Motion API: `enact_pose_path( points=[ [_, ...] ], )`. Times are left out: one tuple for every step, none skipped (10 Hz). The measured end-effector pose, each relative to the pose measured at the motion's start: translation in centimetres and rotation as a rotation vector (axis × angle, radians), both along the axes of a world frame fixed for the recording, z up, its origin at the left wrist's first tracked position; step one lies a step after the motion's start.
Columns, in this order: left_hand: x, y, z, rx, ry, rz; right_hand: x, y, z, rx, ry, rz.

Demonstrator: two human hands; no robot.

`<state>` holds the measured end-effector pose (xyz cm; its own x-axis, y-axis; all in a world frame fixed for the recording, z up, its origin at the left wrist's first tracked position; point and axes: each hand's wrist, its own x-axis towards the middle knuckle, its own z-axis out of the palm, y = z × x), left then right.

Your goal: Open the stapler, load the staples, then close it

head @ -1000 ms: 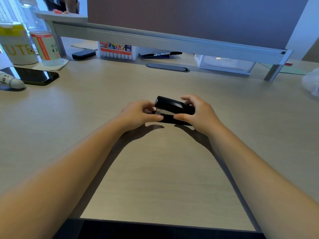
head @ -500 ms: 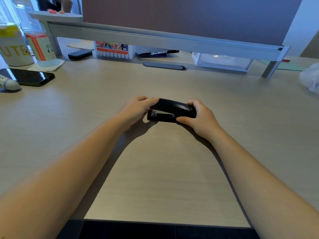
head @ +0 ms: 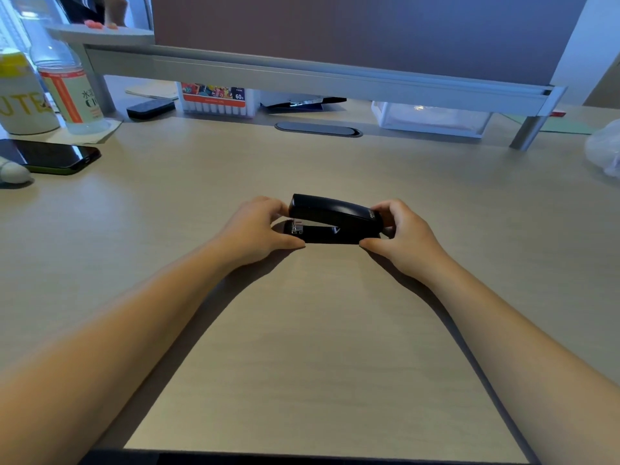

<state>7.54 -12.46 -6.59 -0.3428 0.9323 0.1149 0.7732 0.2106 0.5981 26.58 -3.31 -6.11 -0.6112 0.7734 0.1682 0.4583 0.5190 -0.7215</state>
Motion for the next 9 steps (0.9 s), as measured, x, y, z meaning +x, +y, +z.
enact_pose_path(
  points=[
    [-0.2, 0.9, 0.0, 0.000, 0.024, 0.001, -0.7, 0.7, -0.2, 0.023, 0.007, -0.013],
    [-1.1, 2.8, 0.0, -0.009, 0.030, 0.015, -1.9, 2.5, -0.1, 0.041, 0.002, -0.039],
    [-2.6, 6.2, -0.2, -0.028, 0.000, 0.023, -3.8, 5.2, -0.1, 0.044, -0.005, -0.091],
    [-4.2, 10.3, -0.5, -0.047, -0.031, 0.044, -5.6, 8.4, -0.1, 0.053, -0.018, -0.134],
    [-5.1, 13.6, -0.3, -0.053, -0.034, 0.069, -7.1, 11.4, 0.1, 0.062, -0.048, -0.162],
    [-5.9, 16.1, 0.0, -0.061, 0.042, 0.081, -8.5, 13.8, 0.3, 0.072, -0.052, -0.192],
    [-6.4, 17.7, 0.1, -0.085, 0.066, 0.104, -9.4, 15.0, 0.2, 0.073, -0.067, -0.199],
    [-6.4, 17.7, 0.0, -0.063, 0.072, 0.128, -9.5, 15.2, 0.0, 0.068, -0.053, -0.203],
    [-5.8, 15.7, 0.2, -0.071, 0.062, 0.134, -8.2, 13.7, 0.2, 0.031, -0.066, -0.221]
  ],
)
